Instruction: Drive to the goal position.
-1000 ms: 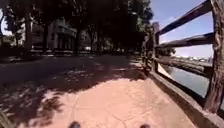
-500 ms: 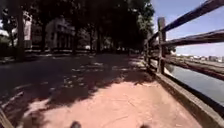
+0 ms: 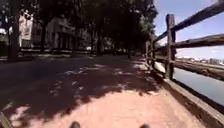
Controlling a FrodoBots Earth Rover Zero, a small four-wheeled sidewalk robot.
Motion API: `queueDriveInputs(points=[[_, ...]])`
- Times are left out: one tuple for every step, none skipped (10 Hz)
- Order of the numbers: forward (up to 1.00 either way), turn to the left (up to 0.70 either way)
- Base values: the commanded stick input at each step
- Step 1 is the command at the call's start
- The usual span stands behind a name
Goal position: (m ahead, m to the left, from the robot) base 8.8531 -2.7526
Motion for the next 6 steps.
queueDriveInputs(points=[[0.70,0.00],[0.70,0.00],[0.70,0.00],[0.70,0.00],[0.70,-0.12],[0.70,-0.35]])
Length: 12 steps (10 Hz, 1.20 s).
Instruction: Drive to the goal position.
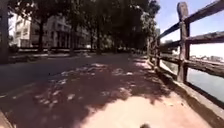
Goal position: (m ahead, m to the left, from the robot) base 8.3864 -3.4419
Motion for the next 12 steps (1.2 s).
queueDriveInputs(points=[[0.70,-0.35],[0.70,-0.35],[0.70,-0.35],[0.70,-0.35],[0.70,-0.35],[0.70,-0.35],[0.70,-0.35],[0.70,0.00],[0.70,0.00],[0.70,0.00],[0.70,0.00],[0.70,0.00]])
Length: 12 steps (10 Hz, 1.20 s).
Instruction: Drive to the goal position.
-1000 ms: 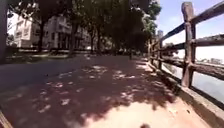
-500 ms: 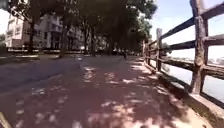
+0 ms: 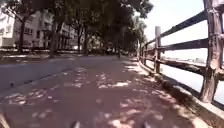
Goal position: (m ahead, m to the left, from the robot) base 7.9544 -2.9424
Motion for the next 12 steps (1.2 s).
queueDriveInputs(points=[[0.70,0.00],[0.70,0.00],[0.70,0.00],[0.70,0.00],[0.70,0.00],[0.70,0.00],[0.70,-0.24],[0.70,-0.35],[0.70,-0.35],[0.70,-0.35],[0.70,-0.35],[0.70,-0.35]])
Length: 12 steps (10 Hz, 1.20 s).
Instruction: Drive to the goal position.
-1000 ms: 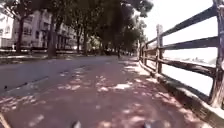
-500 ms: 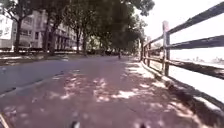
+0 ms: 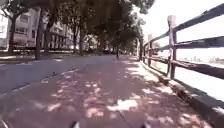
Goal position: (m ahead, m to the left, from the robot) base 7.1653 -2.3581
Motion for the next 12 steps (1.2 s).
queueDriveInputs(points=[[0.70,-0.35],[0.70,-0.35],[0.70,-0.35],[0.70,-0.04],[0.70,0.00],[0.70,0.00],[0.70,0.00],[0.70,0.00],[0.70,0.00],[0.70,0.00],[0.70,0.00],[0.70,0.00]])
